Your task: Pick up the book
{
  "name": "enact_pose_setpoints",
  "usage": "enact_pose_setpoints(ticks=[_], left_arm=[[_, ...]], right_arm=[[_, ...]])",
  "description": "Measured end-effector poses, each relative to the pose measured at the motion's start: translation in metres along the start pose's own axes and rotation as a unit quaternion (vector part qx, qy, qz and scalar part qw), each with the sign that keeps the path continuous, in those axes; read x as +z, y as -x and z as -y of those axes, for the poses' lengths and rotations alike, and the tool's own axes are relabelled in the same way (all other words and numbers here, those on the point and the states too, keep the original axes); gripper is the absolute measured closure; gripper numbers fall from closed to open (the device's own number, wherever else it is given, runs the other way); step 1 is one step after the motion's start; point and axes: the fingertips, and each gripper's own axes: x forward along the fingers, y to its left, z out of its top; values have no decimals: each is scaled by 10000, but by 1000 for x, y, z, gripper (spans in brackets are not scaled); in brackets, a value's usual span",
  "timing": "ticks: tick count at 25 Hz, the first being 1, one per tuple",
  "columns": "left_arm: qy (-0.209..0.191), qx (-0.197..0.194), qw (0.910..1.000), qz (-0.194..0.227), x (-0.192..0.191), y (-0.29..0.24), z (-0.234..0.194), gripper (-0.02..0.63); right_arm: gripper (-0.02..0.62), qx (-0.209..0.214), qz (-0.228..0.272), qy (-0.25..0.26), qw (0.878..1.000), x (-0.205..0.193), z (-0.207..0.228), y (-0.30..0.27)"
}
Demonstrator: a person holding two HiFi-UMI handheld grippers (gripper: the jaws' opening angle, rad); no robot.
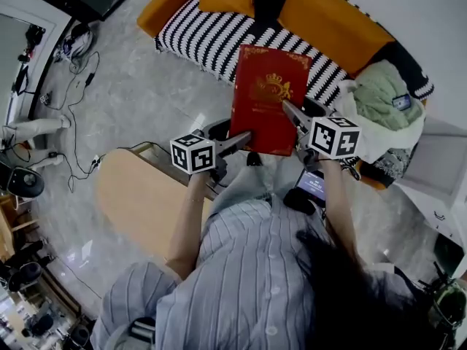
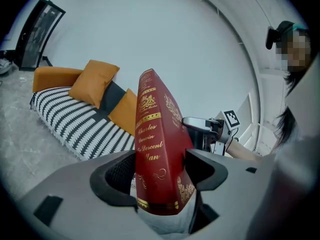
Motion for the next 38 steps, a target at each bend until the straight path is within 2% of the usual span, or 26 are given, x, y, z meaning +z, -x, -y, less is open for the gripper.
enact_pose_setpoints(ticks=[5,14,18,22,28,38], left_arm=[[25,-114,9999,77,-12,-2,19,284],[-119,-4,9998,172,-30,-10,61,284],[-103,39,9994,326,-49,-16,88,285],[90,6,9987,501,-74,-22,120,285],[68,68,9977,674,-128,-18,176,285],[-219,268,9965,767,-127,-12,188,285]], right_arm=[[365,-81,74,68,9999,-5,0,23],[365,20,156,-148,9998,-21,13,71],[367,41,126,-191,9997,-38,25,103],[370,27,139,-250,9996,-54,35,140],[373,64,201,42,9998,-91,32,205],[377,394,280,144,9987,-87,25,211]])
